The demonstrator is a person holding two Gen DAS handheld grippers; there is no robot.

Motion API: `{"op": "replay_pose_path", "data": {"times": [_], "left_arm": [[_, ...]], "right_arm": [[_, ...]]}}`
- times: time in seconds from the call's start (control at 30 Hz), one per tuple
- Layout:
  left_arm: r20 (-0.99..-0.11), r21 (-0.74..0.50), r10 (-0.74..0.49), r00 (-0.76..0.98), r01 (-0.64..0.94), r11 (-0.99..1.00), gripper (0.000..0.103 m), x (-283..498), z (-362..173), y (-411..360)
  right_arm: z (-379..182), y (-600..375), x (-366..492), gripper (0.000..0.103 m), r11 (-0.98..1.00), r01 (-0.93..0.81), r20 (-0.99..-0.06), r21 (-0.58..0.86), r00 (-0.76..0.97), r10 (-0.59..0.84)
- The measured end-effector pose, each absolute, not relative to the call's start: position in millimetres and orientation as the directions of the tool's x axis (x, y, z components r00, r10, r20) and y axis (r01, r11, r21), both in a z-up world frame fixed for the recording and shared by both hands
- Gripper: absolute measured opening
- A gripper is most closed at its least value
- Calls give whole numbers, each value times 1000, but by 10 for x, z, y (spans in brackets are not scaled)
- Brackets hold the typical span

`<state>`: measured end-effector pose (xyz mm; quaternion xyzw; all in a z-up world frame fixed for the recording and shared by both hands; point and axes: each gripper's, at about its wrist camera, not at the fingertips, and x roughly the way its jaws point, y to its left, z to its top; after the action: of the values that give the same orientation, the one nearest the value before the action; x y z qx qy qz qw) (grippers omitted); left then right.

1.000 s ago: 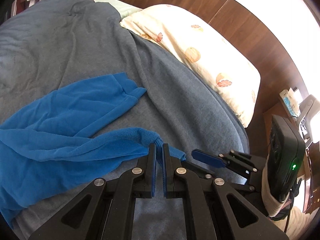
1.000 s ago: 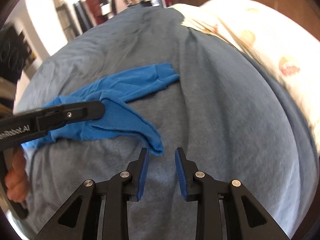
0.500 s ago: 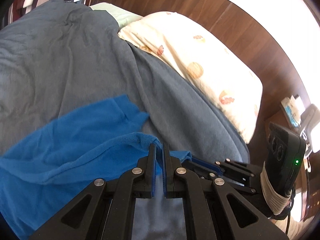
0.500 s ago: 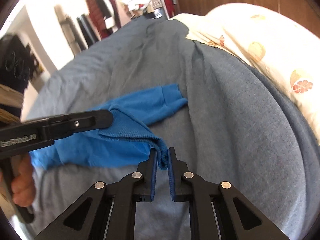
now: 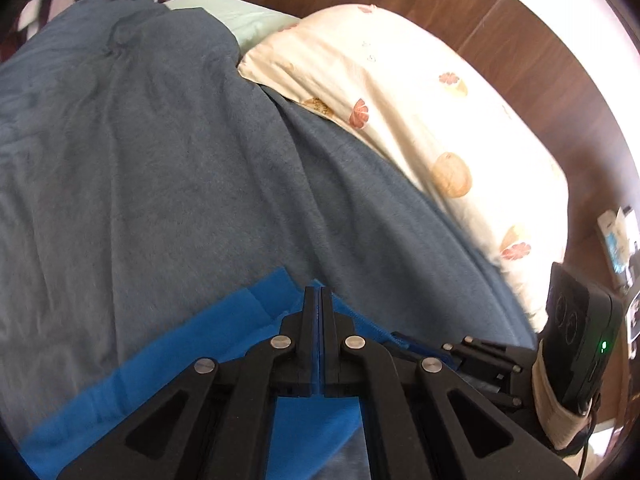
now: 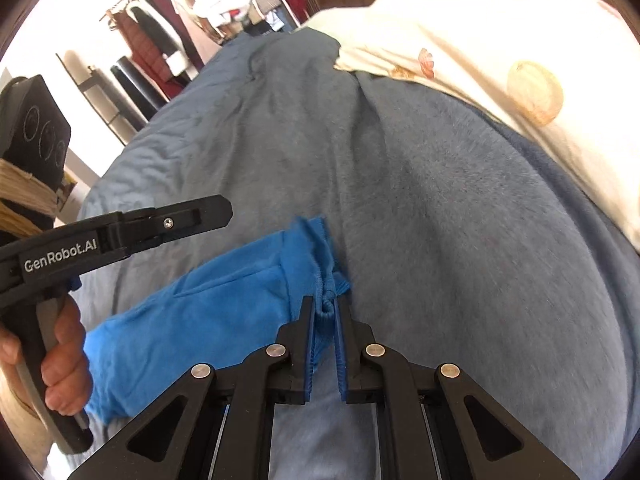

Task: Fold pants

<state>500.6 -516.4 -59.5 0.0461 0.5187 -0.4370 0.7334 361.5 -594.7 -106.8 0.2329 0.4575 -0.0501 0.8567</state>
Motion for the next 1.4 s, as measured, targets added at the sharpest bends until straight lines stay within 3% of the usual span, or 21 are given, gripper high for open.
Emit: {"op": "replay_pose_path", "data": {"times": [0.1,0.27,0.5,0.67,0.73,0.77,0.8,1.0,1.13,1.4], "left_arm": [[-828,-308,-554,79,763,569,26,5065,-643,-5108],[-917,-137,-395,54,888,440,25,5095,-875,-4949],[-958,-119,-286,-33,950,290,25,5011,-1138,-4857],[-968,-120,-248,-42,945,305,27,5079,-1322,-4875],[-968,-137,-244,-58,937,321,26,5099,-1379,-4876],[-967,-142,-248,-61,936,321,13,5105,-1393,-4875],[-963,-149,-259,-67,938,312,7,5078,-1381,-4857],[-940,-76,-338,37,947,313,7,5022,-1025,-4710],[-941,-31,-328,82,946,324,7,5122,-886,-4664],[-964,-26,-256,68,937,349,7,5256,-1136,-4782]], "right_arm": [[-1141,-5953,3685,10,892,302,-820,337,559,121],[-1170,-5964,3692,10,895,307,-832,324,543,115],[-1191,-5923,3745,10,910,310,-849,274,523,77],[-1198,-5932,3748,10,910,319,-855,266,515,70],[-1202,-5930,3754,10,909,324,-857,263,512,65],[-1204,-5927,3752,10,908,327,-857,263,511,64],[-1208,-5931,3753,10,907,330,-858,262,510,62],[-1140,-5910,3708,10,902,340,-855,264,515,57],[-1052,-5873,3728,10,903,340,-843,264,536,45],[-1246,-5878,4069,10,887,369,-858,278,511,56]]}}
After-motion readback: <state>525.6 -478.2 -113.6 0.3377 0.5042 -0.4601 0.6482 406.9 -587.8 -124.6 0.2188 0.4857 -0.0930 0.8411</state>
